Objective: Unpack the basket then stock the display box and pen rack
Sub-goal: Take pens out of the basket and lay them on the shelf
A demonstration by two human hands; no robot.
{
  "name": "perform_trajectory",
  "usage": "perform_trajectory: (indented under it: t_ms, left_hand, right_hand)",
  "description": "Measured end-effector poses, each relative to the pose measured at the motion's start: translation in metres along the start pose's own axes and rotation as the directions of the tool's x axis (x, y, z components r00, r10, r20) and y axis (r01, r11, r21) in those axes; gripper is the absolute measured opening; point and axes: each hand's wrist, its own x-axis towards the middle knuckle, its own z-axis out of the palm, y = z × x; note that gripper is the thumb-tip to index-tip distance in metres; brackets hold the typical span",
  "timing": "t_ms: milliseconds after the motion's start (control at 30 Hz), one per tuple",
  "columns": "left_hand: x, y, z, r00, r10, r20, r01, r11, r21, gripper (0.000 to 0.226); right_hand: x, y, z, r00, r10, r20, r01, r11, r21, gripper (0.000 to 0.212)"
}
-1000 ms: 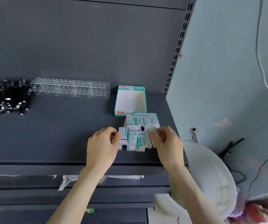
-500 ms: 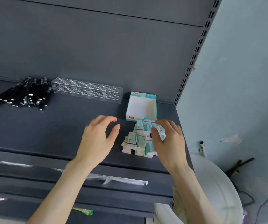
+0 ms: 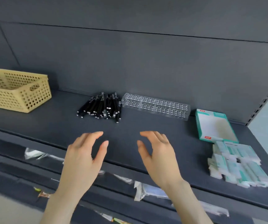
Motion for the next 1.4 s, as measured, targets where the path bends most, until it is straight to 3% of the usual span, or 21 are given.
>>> perform_trajectory:
  t_ms: [267, 400, 767, 933, 1067, 1200, 1300, 1400]
  left_hand:
    - [-0.005, -0.157, -0.110, 0.997, -0.083, 0.001, 0.082, 0.991, 0.108, 0.036]
    - [0.021, -0.217, -0.146, 0.997, -0.052, -0.058, 0.058, 0.993, 0.106, 0.030]
    - [0.142, -0.356, -0.181, 0.991, 0.063, -0.115, -0.051, 0.993, 0.109, 0.022]
    - [0.197, -0.417, -0.192, 0.979, 0.018, -0.204, 0.005, 0.994, 0.111, 0.024]
    - [0.224, -0.461, -0.191, 0.925, -0.223, -0.309, 0.257, 0.963, 0.074, 0.052]
    - [0.239, -0.501, -0.185, 0.822, -0.537, -0.193, 0.515, 0.843, -0.152, 0.099]
    - [0.248, -0.526, -0.180, 0.829, -0.555, -0.068, 0.497, 0.787, -0.365, 0.115]
    - [0.261, -0.546, -0.176, 0.859, -0.513, -0.008, 0.444, 0.750, -0.490, 0.126]
  right_hand:
    - [0.012, -0.131, 0.145, 0.992, -0.036, 0.119, 0.029, 0.998, 0.058, 0.029]
    - [0.043, -0.179, 0.191, 0.989, -0.064, 0.134, 0.058, 0.997, 0.048, 0.029]
    - [0.179, -0.255, 0.293, 0.987, -0.147, 0.064, 0.142, 0.986, 0.083, 0.029]
    - [0.241, -0.285, 0.335, 0.991, -0.134, 0.014, 0.132, 0.984, 0.121, 0.027]
    - [0.260, -0.302, 0.365, 0.999, -0.039, -0.023, 0.040, 0.999, 0.034, 0.044]
    - [0.259, -0.310, 0.387, 0.980, 0.197, 0.037, -0.200, 0.972, 0.127, 0.076]
    - [0.264, -0.311, 0.395, 0.938, 0.335, 0.085, -0.346, 0.911, 0.224, 0.091]
    - [0.267, -0.310, 0.406, 0.933, 0.356, 0.048, -0.354, 0.890, 0.288, 0.088]
